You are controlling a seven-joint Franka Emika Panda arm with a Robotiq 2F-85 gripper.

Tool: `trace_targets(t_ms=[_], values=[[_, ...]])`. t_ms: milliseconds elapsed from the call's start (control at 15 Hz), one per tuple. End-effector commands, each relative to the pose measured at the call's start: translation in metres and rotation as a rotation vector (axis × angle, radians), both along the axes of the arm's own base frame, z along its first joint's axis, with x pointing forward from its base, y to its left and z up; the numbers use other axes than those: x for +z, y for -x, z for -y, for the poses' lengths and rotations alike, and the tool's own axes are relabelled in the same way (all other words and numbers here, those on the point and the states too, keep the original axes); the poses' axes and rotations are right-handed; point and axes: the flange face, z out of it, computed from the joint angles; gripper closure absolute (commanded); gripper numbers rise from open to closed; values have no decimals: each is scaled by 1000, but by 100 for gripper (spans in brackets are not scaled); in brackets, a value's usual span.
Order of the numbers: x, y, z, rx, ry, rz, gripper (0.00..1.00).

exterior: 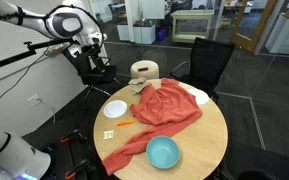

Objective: Take the pen and put it near the light blue bowl

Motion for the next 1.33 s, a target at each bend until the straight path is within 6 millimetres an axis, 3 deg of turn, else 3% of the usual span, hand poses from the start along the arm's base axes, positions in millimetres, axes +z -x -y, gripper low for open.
trace_targets(t_ms=[0,400,667,933,1267], values=[[0,0,0,0,0,-1,0],[0,0,0,0,0,-1,0],[-13,0,10,-26,5,8,0],[-43,4,28,-58,-13,-1,0],[-103,4,49,-98,-97,84,0]])
